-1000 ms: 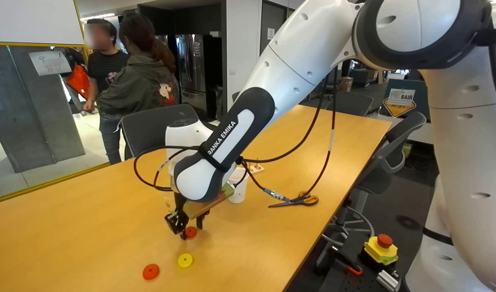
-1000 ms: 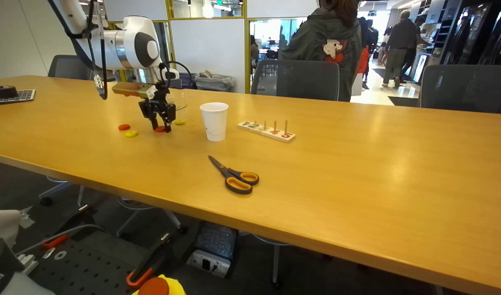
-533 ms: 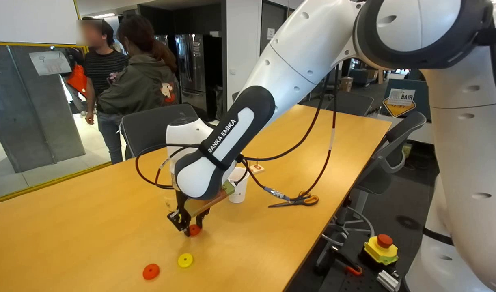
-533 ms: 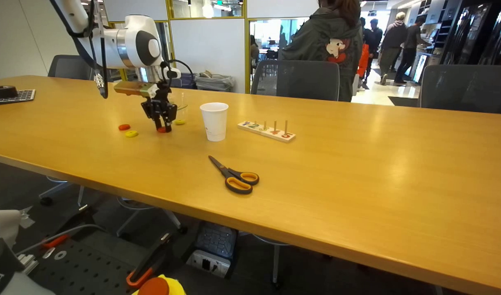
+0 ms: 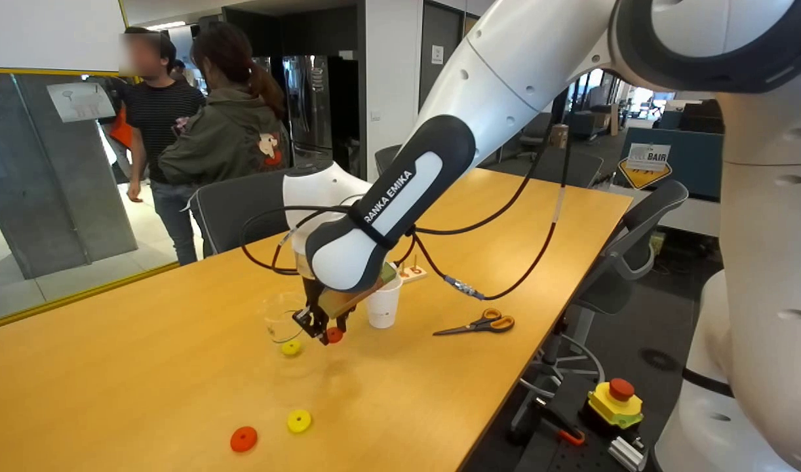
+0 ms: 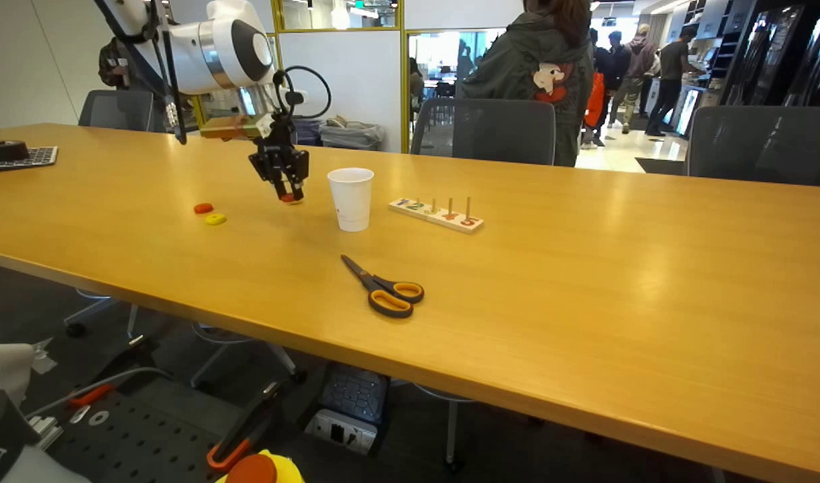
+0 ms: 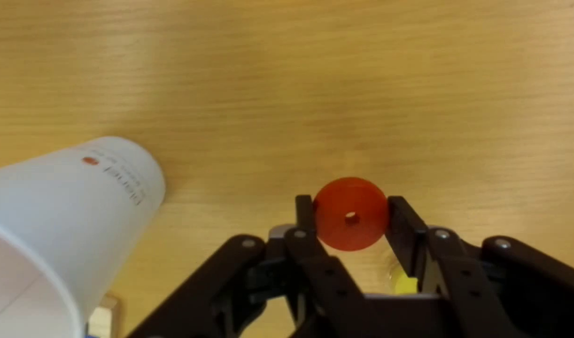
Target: Put the orange rings inside the white cup, place the yellow rings inside the clear cup
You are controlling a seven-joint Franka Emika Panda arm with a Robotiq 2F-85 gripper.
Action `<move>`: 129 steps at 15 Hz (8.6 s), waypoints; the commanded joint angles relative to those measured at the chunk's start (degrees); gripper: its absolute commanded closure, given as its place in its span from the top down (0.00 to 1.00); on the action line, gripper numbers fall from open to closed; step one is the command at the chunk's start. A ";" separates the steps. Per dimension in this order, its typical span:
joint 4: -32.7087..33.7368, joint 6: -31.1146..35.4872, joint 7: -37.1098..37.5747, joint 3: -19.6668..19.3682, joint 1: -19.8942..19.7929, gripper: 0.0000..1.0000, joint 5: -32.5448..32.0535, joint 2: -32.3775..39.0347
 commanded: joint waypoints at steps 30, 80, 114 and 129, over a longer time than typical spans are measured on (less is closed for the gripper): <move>-6.01 -2.41 1.54 -1.74 -10.98 0.73 -2.45 -12.63; -6.21 7.72 -28.81 11.76 1.07 1.00 8.18 2.02; 1.84 2.96 -23.08 8.47 -0.46 0.25 -6.14 -8.43; 9.46 3.23 -29.66 6.12 -3.03 0.74 -4.23 0.69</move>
